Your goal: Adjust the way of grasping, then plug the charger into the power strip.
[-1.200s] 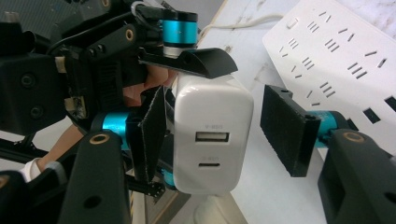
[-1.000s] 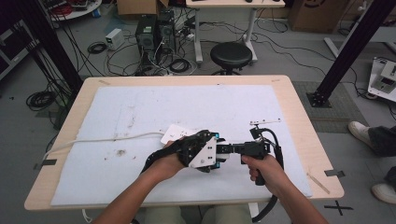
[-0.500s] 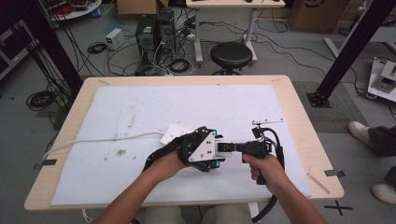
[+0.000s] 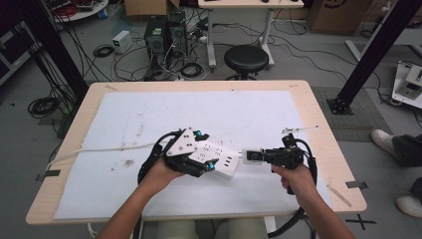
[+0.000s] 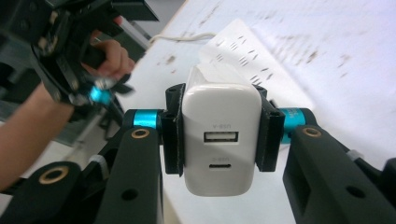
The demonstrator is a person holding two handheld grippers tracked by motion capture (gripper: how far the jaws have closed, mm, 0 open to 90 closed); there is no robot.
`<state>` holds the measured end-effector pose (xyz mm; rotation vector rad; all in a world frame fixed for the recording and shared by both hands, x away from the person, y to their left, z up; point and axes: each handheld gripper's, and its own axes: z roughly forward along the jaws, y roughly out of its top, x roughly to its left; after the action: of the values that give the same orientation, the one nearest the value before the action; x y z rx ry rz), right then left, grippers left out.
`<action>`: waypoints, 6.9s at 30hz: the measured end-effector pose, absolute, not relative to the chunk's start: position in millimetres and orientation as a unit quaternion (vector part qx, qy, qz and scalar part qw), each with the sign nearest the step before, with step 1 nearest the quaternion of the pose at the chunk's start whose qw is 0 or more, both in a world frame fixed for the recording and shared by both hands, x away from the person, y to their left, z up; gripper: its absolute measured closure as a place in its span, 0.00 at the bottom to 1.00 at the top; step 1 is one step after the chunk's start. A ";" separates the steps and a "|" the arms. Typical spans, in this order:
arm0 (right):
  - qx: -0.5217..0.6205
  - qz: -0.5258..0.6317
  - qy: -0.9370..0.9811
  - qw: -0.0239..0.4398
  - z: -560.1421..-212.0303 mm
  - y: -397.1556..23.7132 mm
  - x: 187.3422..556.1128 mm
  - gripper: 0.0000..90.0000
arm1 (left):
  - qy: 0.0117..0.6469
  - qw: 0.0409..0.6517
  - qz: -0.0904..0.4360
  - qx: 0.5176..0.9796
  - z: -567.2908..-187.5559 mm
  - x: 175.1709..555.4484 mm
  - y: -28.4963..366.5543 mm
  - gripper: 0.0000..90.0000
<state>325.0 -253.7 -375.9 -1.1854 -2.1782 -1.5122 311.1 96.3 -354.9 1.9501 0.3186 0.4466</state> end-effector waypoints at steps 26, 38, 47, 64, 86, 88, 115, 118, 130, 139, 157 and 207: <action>-0.320 -0.383 -0.865 -0.048 -347.7 -289.8 309.0 0.70 | 0.255 0.564 0.248 0.745 -356.8 299.4 188.1 0.27; -0.347 -0.381 -0.856 -0.047 -338.5 -304.4 317.1 0.70 | 0.266 0.557 0.253 0.745 -360.8 292.5 199.8 0.27; -0.335 -0.357 -0.872 -0.030 -330.8 -296.4 329.7 0.70 | 0.280 0.556 0.256 0.740 -366.2 288.3 209.6 0.27; -0.252 -0.287 -0.923 -0.039 -302.9 -232.3 360.8 0.70 | 0.288 0.558 0.251 0.737 -379.7 282.9 211.5 0.27; -0.204 -0.218 -0.954 -0.024 -294.3 -150.8 394.2 0.70 | 0.279 0.561 0.259 0.735 -385.2 273.0 233.1 0.27; -0.202 -0.210 -0.956 -0.023 -296.2 -144.5 395.7 0.70 | 0.279 0.562 0.260 0.734 -385.6 272.7 235.5 0.27; -0.181 -0.134 -0.974 0.003 -331.2 -95.4 412.4 0.70 | 0.283 0.566 0.262 0.729 -391.8 267.4 243.2 0.27; -0.179 -0.130 -0.975 0.003 -333.0 -91.1 414.3 0.70 | 0.283 0.565 0.261 0.729 -392.4 266.8 244.7 0.27; -0.172 -0.084 -0.982 0.008 -346.7 -79.2 420.0 0.70 | 0.285 0.566 0.260 0.728 -395.6 267.1 244.6 0.27; -0.176 -0.060 -0.983 0.010 -348.9 -77.5 421.8 0.70 | 0.286 0.567 0.259 0.728 -396.5 267.5 244.7 0.27; -0.187 -0.026 -0.982 0.012 -352.8 -62.6 422.4 0.71 | 0.291 0.566 0.260 0.727 -398.8 265.9 247.9 0.27; -0.215 -0.118 -0.969 -0.018 -359.0 -77.1 418.4 0.31 | 0.294 0.563 0.254 0.729 -405.5 267.6 244.9 0.27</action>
<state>418.4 -77.1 -359.0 -0.6823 -3.0804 -0.3756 267.6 244.9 -405.5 1.7156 0.6932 0.5977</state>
